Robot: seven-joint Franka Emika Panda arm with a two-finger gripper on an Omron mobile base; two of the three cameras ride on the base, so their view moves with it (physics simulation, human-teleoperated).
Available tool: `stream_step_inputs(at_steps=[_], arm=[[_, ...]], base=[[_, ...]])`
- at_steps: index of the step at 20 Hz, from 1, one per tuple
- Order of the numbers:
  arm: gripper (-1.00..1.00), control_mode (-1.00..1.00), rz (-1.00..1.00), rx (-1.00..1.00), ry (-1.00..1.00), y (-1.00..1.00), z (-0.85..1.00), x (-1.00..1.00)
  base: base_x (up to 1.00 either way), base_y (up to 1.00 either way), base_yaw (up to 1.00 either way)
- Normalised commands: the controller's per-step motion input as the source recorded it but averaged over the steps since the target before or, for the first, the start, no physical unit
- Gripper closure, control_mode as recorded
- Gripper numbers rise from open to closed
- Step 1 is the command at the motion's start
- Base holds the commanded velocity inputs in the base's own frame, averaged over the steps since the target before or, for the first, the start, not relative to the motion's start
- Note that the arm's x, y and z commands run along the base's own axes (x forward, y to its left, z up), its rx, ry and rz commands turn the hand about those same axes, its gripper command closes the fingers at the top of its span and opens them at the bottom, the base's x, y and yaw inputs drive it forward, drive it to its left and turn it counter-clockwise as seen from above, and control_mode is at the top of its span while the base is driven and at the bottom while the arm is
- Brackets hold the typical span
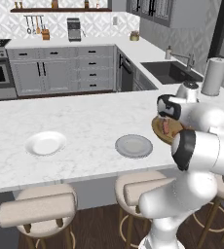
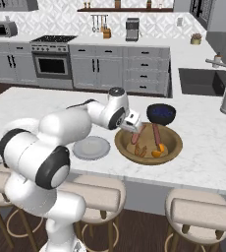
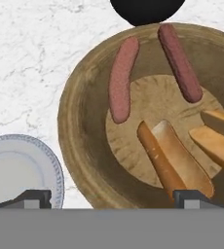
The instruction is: Place one bun and one sausage from the bowl on each plate.
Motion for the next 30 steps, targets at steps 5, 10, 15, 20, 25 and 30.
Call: stream_step_inputs(at_steps=[5, 10, 15, 20, 25, 30], arm=[[-1.0, -1.0, 0.0, 0.03, -0.02, -0.3, -0.32, 0.31], [-1.0, -1.0, 0.0, 0.03, -0.02, -0.1, -0.24, 0.4], [-1.0, -1.0, 0.0, 0.01, 0.0, -0.03, -0.23, 0.58], [-1.0, -1.0, 0.0, 0.04, 0.0, -0.11, -0.24, 0.49], [-1.0, -1.0, 0.0, 0.05, 0.0, -0.16, -0.29, 0.34], [-1.0, -1.0, 0.0, 0.02, 0.0, -0.1, -0.24, 0.34]], base=[[0.0, 0.0, 0.0], [0.0, 0.0, 0.0], [0.0, 0.0, 0.0], [0.0, 0.0, 0.0], [0.0, 0.0, 0.0], [0.0, 0.0, 0.0]])
